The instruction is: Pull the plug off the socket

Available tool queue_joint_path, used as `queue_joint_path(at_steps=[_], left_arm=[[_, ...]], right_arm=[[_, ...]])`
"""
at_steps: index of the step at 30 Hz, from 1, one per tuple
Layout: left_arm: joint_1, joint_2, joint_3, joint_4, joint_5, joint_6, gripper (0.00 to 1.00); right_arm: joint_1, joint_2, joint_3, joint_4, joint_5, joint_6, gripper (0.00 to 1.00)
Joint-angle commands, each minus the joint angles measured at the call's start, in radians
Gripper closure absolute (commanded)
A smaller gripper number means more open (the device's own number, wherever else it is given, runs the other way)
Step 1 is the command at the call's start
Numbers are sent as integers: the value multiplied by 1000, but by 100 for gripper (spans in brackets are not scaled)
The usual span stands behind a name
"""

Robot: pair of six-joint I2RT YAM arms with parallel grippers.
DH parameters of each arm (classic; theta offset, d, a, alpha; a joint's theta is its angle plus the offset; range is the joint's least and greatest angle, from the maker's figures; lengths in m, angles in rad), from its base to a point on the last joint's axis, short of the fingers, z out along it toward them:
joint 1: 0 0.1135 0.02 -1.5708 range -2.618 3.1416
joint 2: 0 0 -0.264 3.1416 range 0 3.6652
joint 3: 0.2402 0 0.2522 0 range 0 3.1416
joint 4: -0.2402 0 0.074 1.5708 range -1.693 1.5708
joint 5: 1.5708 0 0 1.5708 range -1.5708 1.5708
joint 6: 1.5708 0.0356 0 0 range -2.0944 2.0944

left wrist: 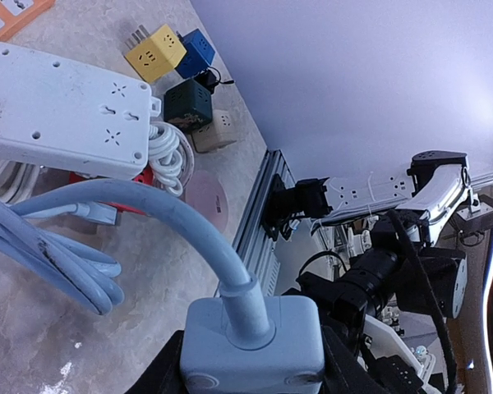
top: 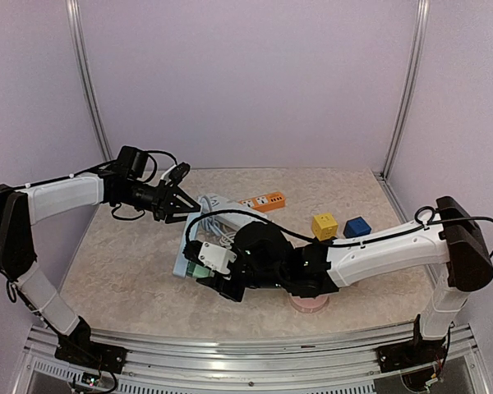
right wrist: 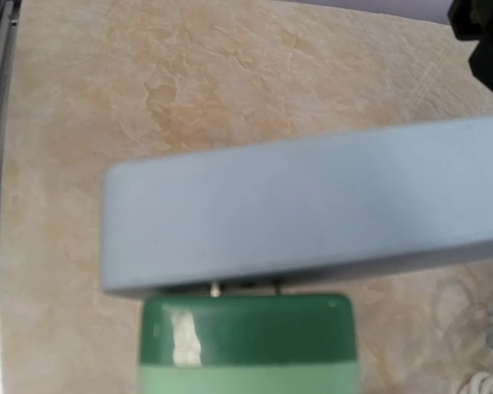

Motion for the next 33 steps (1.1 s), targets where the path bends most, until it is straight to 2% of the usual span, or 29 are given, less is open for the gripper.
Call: queue_joint_path(at_steps=[1,15,33], left_arm=[[18,-29,53,70,-2,82,79],[-25,-15,79,13,13,139,79],[17,-35,74,25,-11,127,79]], right_arm=[[13,-52,-20,-4,-69,-28,100],[14,-37,1,4,-45,-146,100],[15,-61,-47,26,10,-75,100]])
